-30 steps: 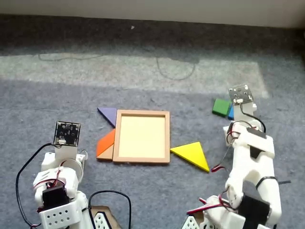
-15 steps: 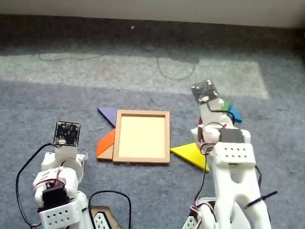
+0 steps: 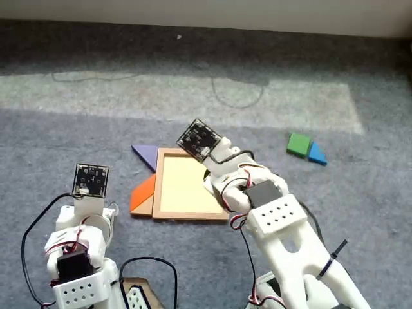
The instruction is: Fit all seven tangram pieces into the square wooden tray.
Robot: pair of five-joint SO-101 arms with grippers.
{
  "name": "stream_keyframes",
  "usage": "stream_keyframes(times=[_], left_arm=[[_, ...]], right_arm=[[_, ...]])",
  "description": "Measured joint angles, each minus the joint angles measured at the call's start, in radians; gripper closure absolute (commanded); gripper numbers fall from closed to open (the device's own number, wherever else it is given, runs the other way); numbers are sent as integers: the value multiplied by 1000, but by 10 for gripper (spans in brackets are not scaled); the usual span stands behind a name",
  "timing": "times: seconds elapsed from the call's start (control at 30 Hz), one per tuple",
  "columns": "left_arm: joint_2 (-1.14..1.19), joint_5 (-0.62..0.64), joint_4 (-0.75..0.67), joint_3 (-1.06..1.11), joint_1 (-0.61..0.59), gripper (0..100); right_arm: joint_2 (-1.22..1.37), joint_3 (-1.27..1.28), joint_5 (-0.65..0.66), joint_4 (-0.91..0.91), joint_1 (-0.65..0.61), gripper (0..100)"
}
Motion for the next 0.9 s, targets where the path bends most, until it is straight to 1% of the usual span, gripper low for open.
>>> stream_keyframes(times=[0.2, 0.27, 0.37, 0.43, 0.6, 0.73, 0.9], left_arm=[[0, 0, 0, 0, 0, 777], [0, 0, 0, 0, 0, 777], [0, 0, 0, 0, 0, 777], [0, 0, 0, 0, 0, 777], [0, 0, 0, 0, 0, 777], [0, 0, 0, 0, 0, 777], [0, 0, 0, 0, 0, 777]], right_arm=[[196, 0, 0, -135, -52, 985], [258, 0, 0, -158, -58, 941], [305, -2, 0, -167, -58, 827], [310, -8, 0, -167, -61, 776], [310, -11, 0, -166, -103, 770], [310, -32, -8, -51, -153, 770], [292, -147, -72, 109, -183, 770]])
